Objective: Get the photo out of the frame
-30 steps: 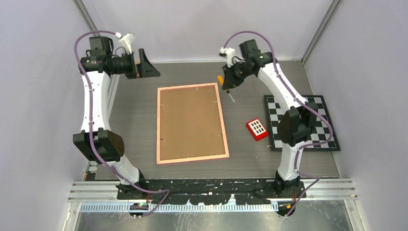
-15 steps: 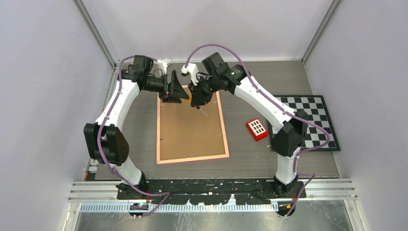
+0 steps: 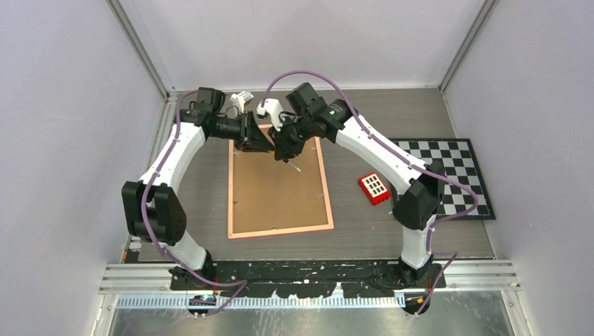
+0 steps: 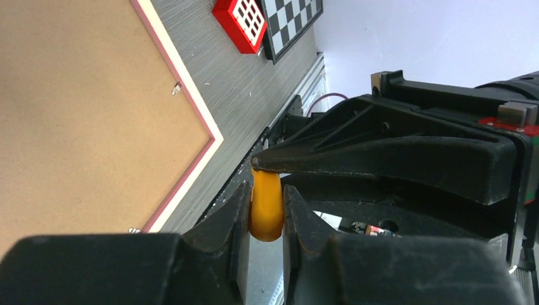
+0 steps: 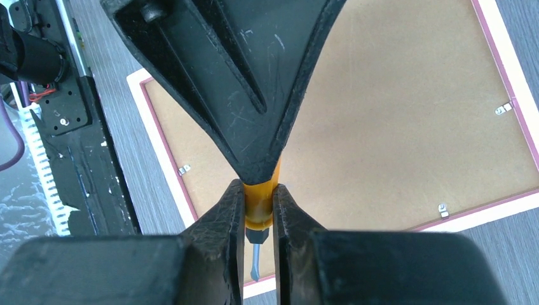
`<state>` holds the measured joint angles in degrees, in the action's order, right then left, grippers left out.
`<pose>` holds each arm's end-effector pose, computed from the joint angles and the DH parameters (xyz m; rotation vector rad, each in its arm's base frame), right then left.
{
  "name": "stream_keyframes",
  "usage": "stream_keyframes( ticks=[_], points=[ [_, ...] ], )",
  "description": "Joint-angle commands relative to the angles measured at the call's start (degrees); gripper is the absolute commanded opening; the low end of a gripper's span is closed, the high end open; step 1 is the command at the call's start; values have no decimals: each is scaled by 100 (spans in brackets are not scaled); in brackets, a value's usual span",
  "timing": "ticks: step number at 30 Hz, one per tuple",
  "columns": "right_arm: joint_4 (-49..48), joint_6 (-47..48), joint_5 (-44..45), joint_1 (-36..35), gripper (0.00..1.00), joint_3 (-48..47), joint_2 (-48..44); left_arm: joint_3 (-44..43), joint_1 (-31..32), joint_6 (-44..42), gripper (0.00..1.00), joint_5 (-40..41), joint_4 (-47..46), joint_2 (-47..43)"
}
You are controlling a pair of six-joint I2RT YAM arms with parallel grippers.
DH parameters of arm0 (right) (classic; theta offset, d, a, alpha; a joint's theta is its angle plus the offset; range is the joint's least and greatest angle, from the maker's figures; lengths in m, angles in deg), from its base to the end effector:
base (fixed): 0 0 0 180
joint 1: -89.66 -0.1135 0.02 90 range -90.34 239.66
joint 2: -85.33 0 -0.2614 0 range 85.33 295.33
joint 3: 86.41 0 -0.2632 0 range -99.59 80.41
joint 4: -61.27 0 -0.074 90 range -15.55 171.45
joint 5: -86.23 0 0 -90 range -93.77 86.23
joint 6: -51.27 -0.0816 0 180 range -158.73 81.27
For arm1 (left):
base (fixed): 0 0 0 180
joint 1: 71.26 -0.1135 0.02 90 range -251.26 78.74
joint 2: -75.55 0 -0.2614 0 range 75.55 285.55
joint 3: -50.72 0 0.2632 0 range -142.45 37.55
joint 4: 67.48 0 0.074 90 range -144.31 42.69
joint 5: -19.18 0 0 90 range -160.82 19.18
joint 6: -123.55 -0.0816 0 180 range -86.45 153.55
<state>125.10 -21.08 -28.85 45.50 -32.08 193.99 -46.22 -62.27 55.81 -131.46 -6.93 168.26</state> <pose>0.3034 0.3429 0.3303 -1.4171 1.9551 0.7390 0.3426 -0.1262 0.2991 0.1463 2.4606 -1.5649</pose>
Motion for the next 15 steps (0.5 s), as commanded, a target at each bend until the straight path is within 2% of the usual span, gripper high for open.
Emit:
stream_keyframes(
  ticks=[1,2,4,5,7,12,15],
  points=[
    [-278,-12,69,-26,1,-105,-226,150,-7,143,10,-181,-354,-337],
    [-273,-20,36,-24,1,-94,-235,181,-13,153,4,-184,-402,-373],
    [-282,-104,-49,-24,14,-72,-274,209,-60,162,0,-252,-453,-427],
    [-298,-152,-76,-16,23,-49,-302,215,-97,160,0,-307,-457,-440],
    [-281,-179,-175,-10,32,15,-369,230,-226,114,0,-485,-485,-461],
    [-183,-466,-486,189,74,146,-597,109,-640,-109,0,-811,-486,-532],
    [-13,-721,-812,456,86,99,-674,-18,-779,-566,0,-854,-235,-613]
  ],
)
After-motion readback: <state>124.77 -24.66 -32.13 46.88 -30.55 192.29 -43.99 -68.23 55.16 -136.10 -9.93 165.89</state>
